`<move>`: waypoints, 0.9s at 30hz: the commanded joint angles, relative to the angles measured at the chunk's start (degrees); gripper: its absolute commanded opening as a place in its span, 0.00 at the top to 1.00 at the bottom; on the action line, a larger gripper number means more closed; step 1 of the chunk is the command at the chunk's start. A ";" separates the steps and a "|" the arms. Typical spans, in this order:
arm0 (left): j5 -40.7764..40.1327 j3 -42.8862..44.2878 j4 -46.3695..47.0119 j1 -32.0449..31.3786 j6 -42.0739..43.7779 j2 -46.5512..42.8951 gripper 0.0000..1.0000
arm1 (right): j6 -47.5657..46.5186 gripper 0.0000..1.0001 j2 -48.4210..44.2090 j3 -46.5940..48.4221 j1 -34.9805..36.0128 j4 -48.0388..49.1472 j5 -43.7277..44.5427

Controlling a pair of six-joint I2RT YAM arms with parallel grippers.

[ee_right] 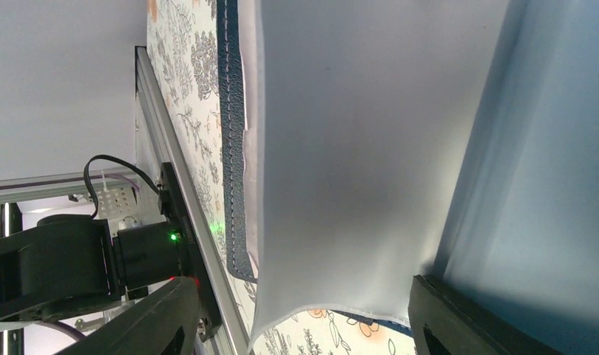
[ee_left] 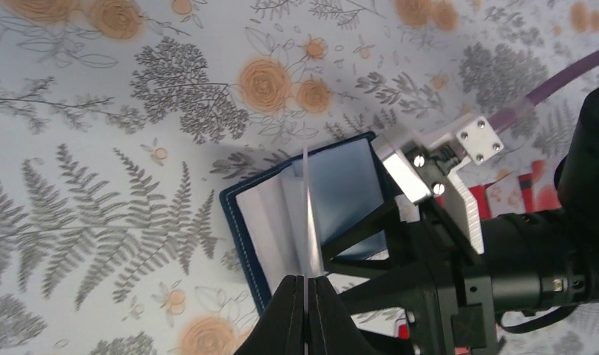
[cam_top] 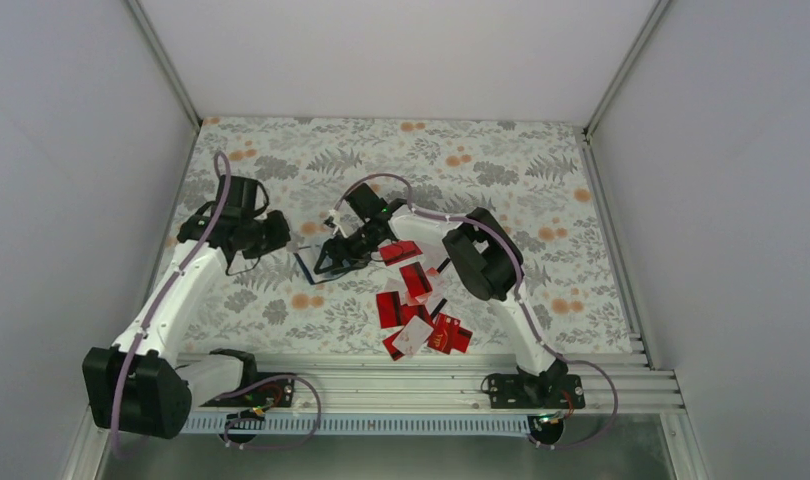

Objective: Put the credit cards into the card holder

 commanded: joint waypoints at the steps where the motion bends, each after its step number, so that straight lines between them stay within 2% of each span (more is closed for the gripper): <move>1: 13.64 -3.65 10.11 4.83 -0.46 0.34 0.98 | 0.19 0.28 2.12 -1.04 0.67 1.67 2.77; 4: 20.56 -5.63 16.24 7.23 0.45 1.20 0.98 | 0.14 0.29 2.15 -0.78 0.90 1.89 3.25; 10: 26.76 -7.29 24.95 8.33 1.90 7.24 0.98 | -3.14 0.28 1.40 1.06 2.34 1.15 2.85; 16: 26.43 -6.98 26.72 8.50 0.99 12.66 0.98 | -4.21 0.28 -1.86 -1.39 2.88 3.65 2.48; 27: 25.36 -13.24 25.87 8.51 1.04 11.02 0.98 | -1.54 0.28 -3.37 -2.20 2.91 6.13 5.10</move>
